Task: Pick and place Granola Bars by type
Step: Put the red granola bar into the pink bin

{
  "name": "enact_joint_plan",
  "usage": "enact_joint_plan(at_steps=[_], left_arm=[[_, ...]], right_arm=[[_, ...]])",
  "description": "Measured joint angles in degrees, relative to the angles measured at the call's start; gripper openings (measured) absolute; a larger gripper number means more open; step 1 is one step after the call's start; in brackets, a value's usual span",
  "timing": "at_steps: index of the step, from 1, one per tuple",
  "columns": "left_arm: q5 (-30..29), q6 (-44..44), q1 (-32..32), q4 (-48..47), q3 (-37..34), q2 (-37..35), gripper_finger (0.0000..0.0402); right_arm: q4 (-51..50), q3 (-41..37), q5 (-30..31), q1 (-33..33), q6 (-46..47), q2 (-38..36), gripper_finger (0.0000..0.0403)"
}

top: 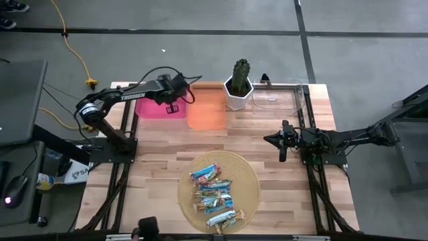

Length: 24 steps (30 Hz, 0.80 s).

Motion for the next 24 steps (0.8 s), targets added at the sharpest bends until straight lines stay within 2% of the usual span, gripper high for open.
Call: enact_joint_plan(at_steps=[6,13,19,24], left_arm=[[10.13,7.55,-0.01,-2.55,0.02,0.82,0.0065],[14.1,12.59,0.0,-4.92,0.02,0.77,0.0065],[21.24,12.55,0.0,-6.66,0.02,0.77,0.0065],[21.91,12.53,-0.02,-6.58,0.02,0.77,0.0065]], right_arm=[[0.0,0.0,0.02,0.01,0.03,0.0,0.0],[0.0,-0.02,0.02,0.0,-0.06,0.0,0.0],[0.0,0.0,0.01,0.0,-0.06,0.0,0.0],[0.0,0.0,0.01,0.01,-0.06,0.0,0.0]])
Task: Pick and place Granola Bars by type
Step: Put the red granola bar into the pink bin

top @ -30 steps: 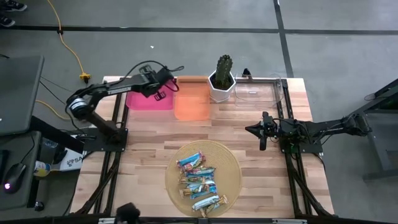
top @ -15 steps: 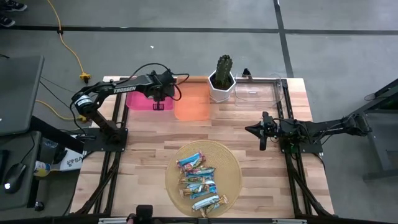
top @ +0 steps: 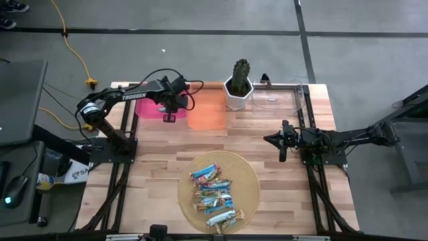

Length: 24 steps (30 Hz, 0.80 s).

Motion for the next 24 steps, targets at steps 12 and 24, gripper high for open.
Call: enact_joint_plan(at_steps=[12,24], left_arm=[[-0.9,-2.59,0.0,-0.04,0.0,0.0,0.0144],[6.65,-11.4,0.0,-1.14,0.26,-6.08,0.0209]], right_arm=[[-0.01,-0.02,0.0,-0.01,0.09,0.0,0.0],[-0.02,-0.01,0.0,-0.01,0.0,0.0,0.0]])
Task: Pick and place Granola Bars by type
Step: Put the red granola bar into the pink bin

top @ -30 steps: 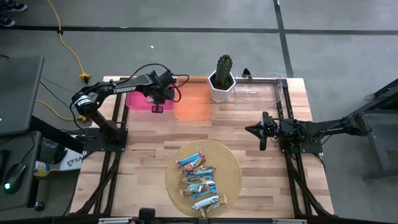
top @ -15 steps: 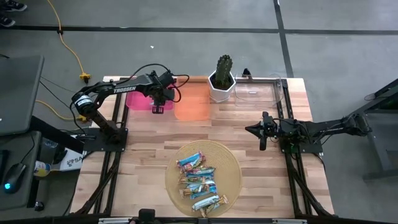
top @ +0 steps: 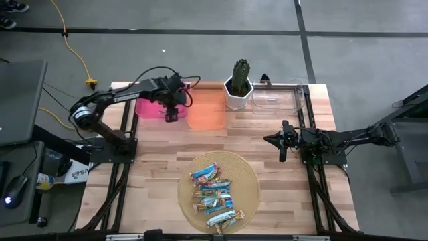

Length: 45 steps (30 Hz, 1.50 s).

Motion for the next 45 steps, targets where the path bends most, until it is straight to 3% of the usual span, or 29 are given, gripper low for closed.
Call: enact_joint_plan(at_steps=[3,10,12,17,20,26,33,40,45], left_arm=[[7.95,-4.06,0.0,-0.98,1.15,-3.29,0.0209],[39.27,-14.76,-1.51,-0.7,2.54,-10.33,0.0209],[42.81,-17.38,-3.87,-0.3,2.61,-11.5,0.0209],[43.78,-21.65,-14.16,-0.36,2.59,-12.45,0.0209],[42.11,-24.52,-20.95,-0.29,2.59,-12.41,0.0209],[33.38,-34.93,-33.96,3.99,2.56,-12.3,0.0209],[16.65,-46.66,-47.6,11.0,2.53,-11.0,0.0209],[-1.18,-57.98,-56.25,15.55,2.48,-4.7,0.0209],[-5.68,-63.51,-58.93,15.97,2.48,1.52,0.0209]], right_arm=[[0.0,-0.01,0.0,0.01,0.09,0.0,0.0],[0.0,0.0,0.0,0.01,0.02,-0.02,0.0],[0.0,-0.01,0.0,0.01,0.03,0.0,0.0],[0.0,-0.01,-0.02,0.01,0.0,-0.02,0.0],[0.0,0.01,0.0,0.01,0.04,-0.01,0.0],[0.0,0.0,0.0,0.01,0.0,-0.02,0.0],[0.02,0.01,0.0,-0.01,0.09,0.0,0.0],[0.03,0.0,-0.02,-0.01,0.0,0.29,0.0],[0.11,0.01,0.0,0.0,0.01,0.88,0.0]])
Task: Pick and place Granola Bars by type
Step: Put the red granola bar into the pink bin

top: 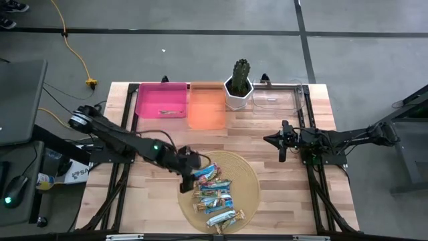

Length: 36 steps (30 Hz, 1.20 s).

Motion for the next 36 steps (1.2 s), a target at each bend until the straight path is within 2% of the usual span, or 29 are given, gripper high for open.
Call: enact_joint_plan(at_steps=[4,8,21,32,36], left_arm=[[-3.46,-3.28,0.07,-1.08,0.09,4.24,0.0209],[-6.21,-2.88,0.87,-1.8,0.01,6.95,0.0209],[1.2,4.04,7.26,-3.38,0.02,8.78,0.0209],[14.65,11.68,13.17,0.91,0.21,10.88,0.0209],[14.71,12.49,14.25,1.04,0.11,11.67,0.0209]], right_arm=[[-0.05,-0.01,0.0,0.0,0.08,0.26,0.0],[0.0,0.0,0.0,0.0,0.1,0.27,0.0],[-0.11,-0.02,0.0,0.01,-0.01,0.21,0.0],[-0.01,-0.02,0.0,-0.01,-0.01,0.21,0.0],[-0.17,0.0,-0.03,-0.01,0.12,0.22,0.0]])
